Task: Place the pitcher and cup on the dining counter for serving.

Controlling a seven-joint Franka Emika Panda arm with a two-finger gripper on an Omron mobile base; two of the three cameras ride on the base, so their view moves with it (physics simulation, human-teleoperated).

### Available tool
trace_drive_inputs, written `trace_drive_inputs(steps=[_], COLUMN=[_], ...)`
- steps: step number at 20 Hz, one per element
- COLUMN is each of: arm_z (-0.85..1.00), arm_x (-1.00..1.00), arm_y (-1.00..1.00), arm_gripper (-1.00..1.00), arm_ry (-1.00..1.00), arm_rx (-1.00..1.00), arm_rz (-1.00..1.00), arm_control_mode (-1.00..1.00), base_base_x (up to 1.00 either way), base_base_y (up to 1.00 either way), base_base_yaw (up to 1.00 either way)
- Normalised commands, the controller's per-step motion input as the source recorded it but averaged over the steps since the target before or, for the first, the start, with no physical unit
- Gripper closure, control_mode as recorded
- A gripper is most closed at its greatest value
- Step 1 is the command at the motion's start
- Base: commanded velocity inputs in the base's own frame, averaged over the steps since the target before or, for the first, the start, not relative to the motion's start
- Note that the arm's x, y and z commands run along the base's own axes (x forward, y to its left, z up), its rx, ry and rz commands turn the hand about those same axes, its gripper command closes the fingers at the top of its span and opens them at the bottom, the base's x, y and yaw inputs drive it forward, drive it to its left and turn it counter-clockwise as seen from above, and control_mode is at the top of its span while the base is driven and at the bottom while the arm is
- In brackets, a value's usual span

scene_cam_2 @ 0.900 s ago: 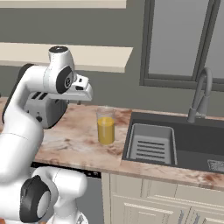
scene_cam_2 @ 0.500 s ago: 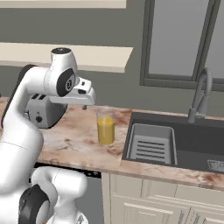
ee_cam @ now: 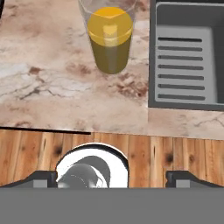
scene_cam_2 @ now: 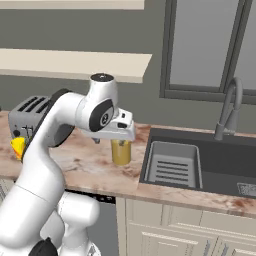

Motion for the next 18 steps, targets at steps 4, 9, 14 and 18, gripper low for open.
trace_drive_inputs(steps=[4, 9, 14, 18], arm_z=[-0.22, -0.20, -0.23, -0.28], arm_x=[0.28, 0.49, 0.42, 0.29], arm_y=[-0.39, -0.01, 0.03, 0.25], arm_gripper=[-1.00, -1.00, -1.00, -1.00], arm_ry=[0.00, -0.04, -0.03, -0.02], arm_rx=[0.00, 0.00, 0.00, 0.00], arm_rz=[-0.01, -0.03, 0.00, 0.00], arm_control_mode=[-1.00, -1.00, -1.00, -1.00], base_base_x=[0.00, 0.00, 0.00, 0.00], base_base_y=[0.00, 0.00, 0.00, 0.00], base_base_yaw=[0.00, 0.00, 0.00, 0.00])
